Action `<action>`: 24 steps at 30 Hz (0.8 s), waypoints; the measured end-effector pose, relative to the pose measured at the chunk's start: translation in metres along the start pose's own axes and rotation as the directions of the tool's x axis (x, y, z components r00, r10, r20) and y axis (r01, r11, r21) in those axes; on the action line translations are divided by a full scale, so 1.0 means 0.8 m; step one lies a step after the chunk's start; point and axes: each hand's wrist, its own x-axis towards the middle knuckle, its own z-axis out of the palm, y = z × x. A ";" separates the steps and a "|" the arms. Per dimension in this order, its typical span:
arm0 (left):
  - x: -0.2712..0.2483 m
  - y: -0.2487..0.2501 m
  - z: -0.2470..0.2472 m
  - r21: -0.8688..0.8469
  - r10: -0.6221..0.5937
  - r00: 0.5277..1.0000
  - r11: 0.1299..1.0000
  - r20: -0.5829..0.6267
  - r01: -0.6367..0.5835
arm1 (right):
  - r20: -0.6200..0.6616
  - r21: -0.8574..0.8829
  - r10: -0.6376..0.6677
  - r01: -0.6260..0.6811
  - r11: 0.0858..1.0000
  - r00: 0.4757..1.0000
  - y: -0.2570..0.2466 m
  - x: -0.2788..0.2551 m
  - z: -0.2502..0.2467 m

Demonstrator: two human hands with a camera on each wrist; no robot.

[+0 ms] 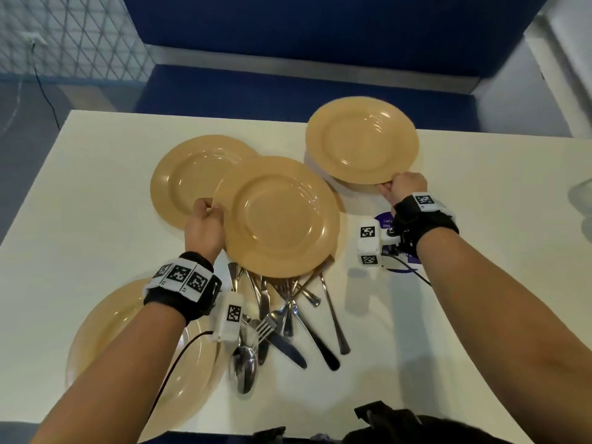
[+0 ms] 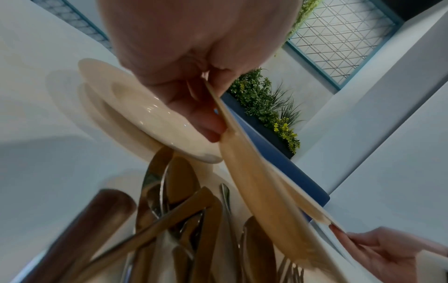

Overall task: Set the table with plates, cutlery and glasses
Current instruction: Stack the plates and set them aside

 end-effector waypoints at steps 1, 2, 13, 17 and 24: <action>0.005 0.000 -0.003 -0.005 -0.008 1.000 1.000 -0.010 0.008 | -0.016 0.001 -0.005 0.005 1.000 1.000 0.001 -0.006 0.002; 0.010 0.000 -0.006 -0.015 -0.019 1.000 1.000 -0.021 0.019 | -0.029 -0.010 -0.025 0.025 1.000 0.999 0.003 -0.016 0.005; 0.047 0.025 -0.025 -0.116 -0.003 1.000 0.993 0.000 0.003 | 0.254 -0.586 -0.159 0.283 0.759 0.954 0.051 -0.097 0.087; 0.072 0.020 -0.055 -0.080 -0.043 0.998 0.996 0.039 0.046 | 0.226 -0.450 -0.092 0.188 0.873 0.970 0.056 -0.103 0.114; 0.128 -0.011 -0.114 0.357 -0.149 0.979 0.914 -0.139 0.190 | 0.135 -0.367 -0.095 0.139 0.920 0.986 0.062 -0.107 0.139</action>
